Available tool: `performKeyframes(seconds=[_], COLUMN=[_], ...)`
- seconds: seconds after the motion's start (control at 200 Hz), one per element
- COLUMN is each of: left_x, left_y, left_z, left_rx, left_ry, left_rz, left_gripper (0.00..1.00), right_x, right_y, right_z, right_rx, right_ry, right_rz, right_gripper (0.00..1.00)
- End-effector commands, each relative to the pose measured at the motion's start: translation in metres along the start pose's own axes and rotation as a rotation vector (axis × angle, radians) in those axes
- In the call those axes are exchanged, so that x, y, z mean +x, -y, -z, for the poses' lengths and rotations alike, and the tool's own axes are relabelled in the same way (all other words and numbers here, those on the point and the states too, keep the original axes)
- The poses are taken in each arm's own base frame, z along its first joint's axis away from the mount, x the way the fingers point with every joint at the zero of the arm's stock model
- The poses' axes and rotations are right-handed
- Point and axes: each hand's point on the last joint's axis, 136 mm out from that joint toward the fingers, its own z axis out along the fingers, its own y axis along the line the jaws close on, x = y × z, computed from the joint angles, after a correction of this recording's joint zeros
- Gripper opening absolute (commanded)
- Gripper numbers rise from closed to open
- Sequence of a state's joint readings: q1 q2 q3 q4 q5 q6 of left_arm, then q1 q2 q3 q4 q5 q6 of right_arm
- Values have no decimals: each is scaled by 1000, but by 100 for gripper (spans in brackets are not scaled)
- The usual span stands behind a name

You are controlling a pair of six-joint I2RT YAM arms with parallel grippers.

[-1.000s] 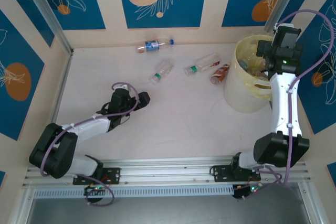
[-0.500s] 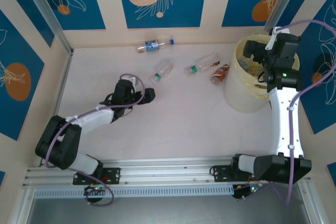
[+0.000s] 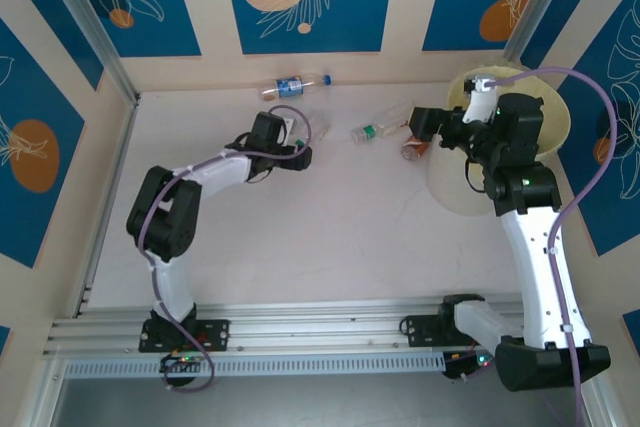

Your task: Put the plastic bottles in the bin

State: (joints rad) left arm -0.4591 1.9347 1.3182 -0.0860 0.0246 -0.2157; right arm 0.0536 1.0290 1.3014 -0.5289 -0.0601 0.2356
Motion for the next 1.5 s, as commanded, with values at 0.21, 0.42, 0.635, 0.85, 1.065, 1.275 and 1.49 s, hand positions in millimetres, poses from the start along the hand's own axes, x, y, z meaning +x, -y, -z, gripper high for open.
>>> performKeyframes(seconds=[0.21,0.42,0.635,0.85,1.065,1.275,1.49], left_x=[1,6,6,0,-1,8,13], left_y=[-16,-27,-25,-7,44,96,136], left_z=[-43,-72,-68,-17,46,100,158], left_rx=[-65,-125,-112,-19,295,478,481], left_ry=[-128,-179,-160,-99,58,170,274], left_rz=[-48,-20,4,-3,221,237,80], left_gripper=[81,64,30,0,0,0,0], right_x=[20,21,22,23,38,43,60], right_y=[-7,-9,-15,-31,-23,-40,-77], right_z=[10,13,13,13,-11,-38,-73], right_rx=[-16,-17,-45,-104,-69,-147,-251], right_ry=[-27,-25,-30,-49,-97,-132,-254], right_rz=[15,14,-4,-71,-269,-406,-425], right_gripper=[100,100,100,100,99,100,100])
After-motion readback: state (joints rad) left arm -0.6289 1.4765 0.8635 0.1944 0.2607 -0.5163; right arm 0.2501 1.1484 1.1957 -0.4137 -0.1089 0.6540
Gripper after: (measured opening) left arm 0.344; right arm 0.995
